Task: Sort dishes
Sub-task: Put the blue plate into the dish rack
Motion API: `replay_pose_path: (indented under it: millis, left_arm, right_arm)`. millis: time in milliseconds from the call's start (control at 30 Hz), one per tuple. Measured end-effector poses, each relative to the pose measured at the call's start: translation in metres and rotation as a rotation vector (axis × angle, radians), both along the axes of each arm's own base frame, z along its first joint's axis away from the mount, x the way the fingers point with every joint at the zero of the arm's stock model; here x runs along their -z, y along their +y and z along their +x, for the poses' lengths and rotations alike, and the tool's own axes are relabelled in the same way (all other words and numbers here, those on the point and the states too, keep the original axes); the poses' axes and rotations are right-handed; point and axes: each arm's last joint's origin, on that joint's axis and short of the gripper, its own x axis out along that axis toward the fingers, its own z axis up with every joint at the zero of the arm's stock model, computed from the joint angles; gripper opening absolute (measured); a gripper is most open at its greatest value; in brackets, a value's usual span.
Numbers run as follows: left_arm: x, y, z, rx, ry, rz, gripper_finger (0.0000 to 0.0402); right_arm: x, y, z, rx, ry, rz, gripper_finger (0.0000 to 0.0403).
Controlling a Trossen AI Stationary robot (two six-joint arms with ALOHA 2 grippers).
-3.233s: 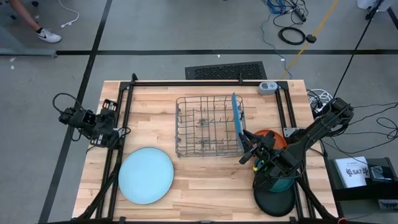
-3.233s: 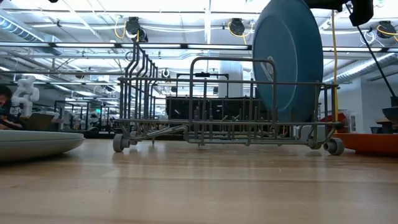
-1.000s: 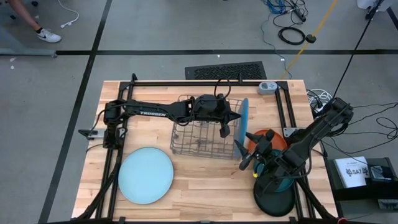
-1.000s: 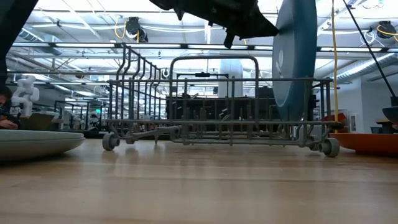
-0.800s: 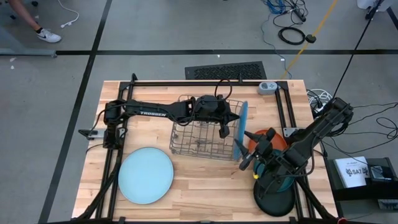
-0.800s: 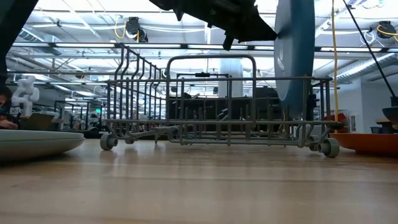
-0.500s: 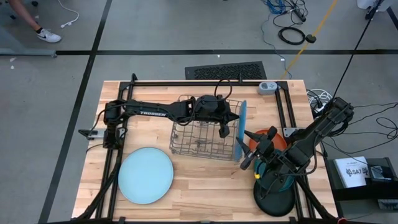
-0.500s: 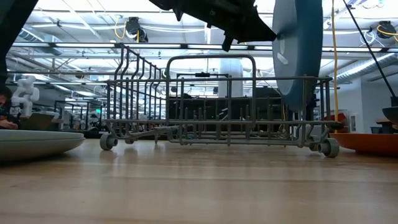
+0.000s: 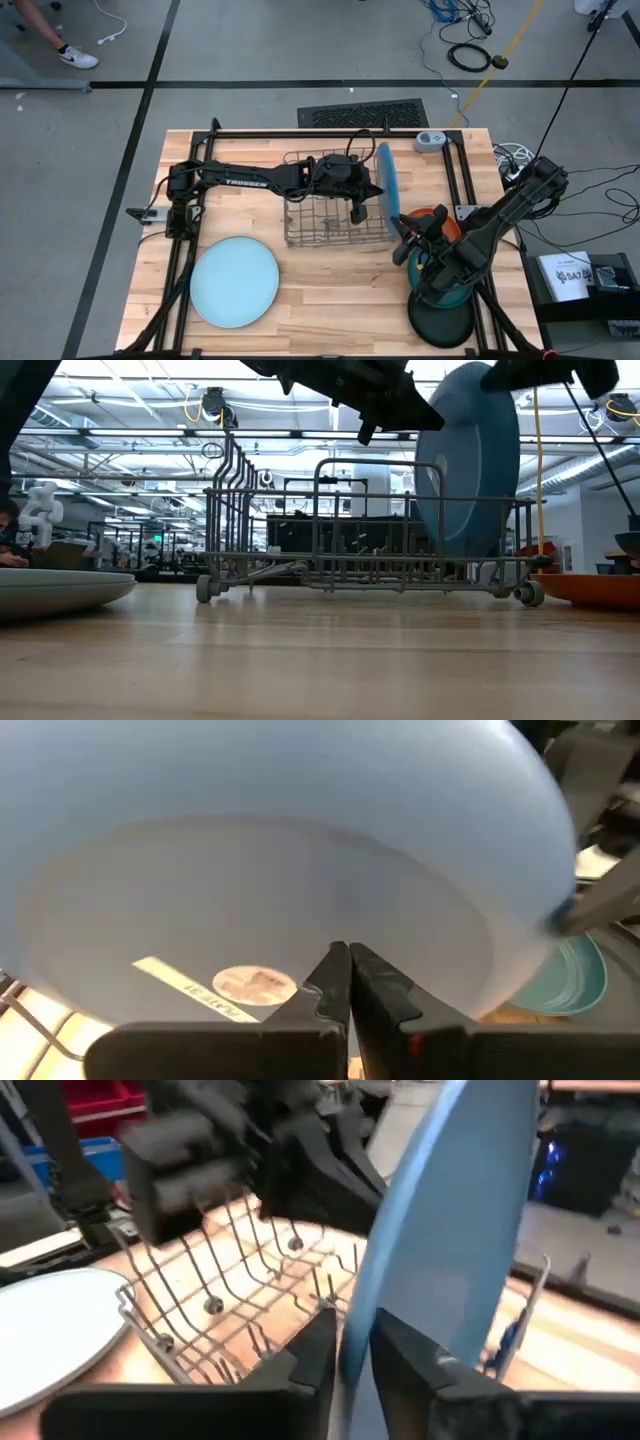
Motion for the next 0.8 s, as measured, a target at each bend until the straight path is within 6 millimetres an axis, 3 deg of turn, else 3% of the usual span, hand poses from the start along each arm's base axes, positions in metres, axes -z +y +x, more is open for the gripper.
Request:
replay_pose_path:
  millis: [267, 667, 800]
  left_arm:
    - [-0.004, 0.000, 0.001, 0.002, -0.039, 0.009, 0.0008]
    - [-0.013, -0.001, 0.004, 0.010, -0.139, 0.042, 0.0009]
    - [-0.019, -0.001, 0.005, 0.006, -0.198, 0.049, 0.0027]
  right_arm:
    - [0.021, -0.005, -0.007, 0.039, 0.009, 0.087, 0.0025]
    - [0.023, -0.005, -0.007, 0.036, 0.046, 0.124, 0.0085]
    - [0.024, -0.004, -0.007, 0.024, 0.092, 0.144, 0.0102]
